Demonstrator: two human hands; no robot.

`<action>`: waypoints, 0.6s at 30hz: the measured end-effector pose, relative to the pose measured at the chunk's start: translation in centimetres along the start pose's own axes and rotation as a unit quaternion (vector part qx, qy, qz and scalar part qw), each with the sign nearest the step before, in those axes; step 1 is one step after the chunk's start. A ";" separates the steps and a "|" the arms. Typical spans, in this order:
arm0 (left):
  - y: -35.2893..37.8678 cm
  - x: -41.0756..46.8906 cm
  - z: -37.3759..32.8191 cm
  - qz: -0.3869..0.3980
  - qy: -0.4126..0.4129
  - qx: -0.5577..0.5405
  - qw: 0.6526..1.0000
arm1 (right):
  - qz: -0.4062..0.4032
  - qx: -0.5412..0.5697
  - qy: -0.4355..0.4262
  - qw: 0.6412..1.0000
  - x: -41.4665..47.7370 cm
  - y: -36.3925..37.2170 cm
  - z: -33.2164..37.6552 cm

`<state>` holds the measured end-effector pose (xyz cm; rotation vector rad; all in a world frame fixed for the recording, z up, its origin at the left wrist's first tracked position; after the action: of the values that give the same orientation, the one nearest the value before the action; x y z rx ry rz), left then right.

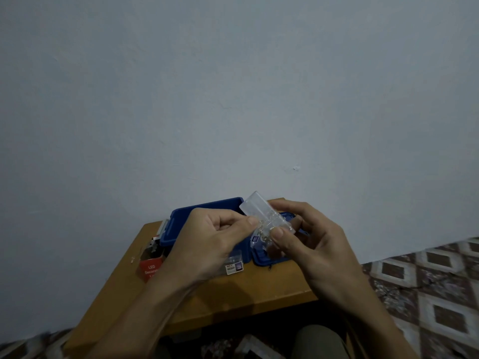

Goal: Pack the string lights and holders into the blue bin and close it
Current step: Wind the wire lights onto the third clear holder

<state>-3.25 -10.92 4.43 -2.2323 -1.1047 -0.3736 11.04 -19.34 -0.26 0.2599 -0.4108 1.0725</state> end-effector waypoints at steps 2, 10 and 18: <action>-0.1 -0.1 -0.2 -0.002 0.010 0.032 0.999 | 0.001 -0.004 0.000 1.000 0.0 0.0 -0.1; -0.2 -0.2 -0.2 -0.013 0.019 0.058 0.998 | 0.003 0.002 0.012 1.000 0.1 -0.1 -0.3; 0.2 0.0 0.2 0.028 -0.048 -0.013 0.998 | -0.037 -0.002 0.004 0.999 0.3 -0.7 -0.5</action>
<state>-3.10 -10.84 4.19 -2.3206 -1.0879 -0.2622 11.87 -19.24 -0.57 0.2650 -0.3931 0.9997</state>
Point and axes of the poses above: each hand's wrist, its own x-axis towards the middle knuckle, its own y-axis out of the palm, z = x × y, the point moved 4 cm from there along x, towards the middle knuckle, and after that the axes turned 8 degrees about y, right-handed, at the moved point
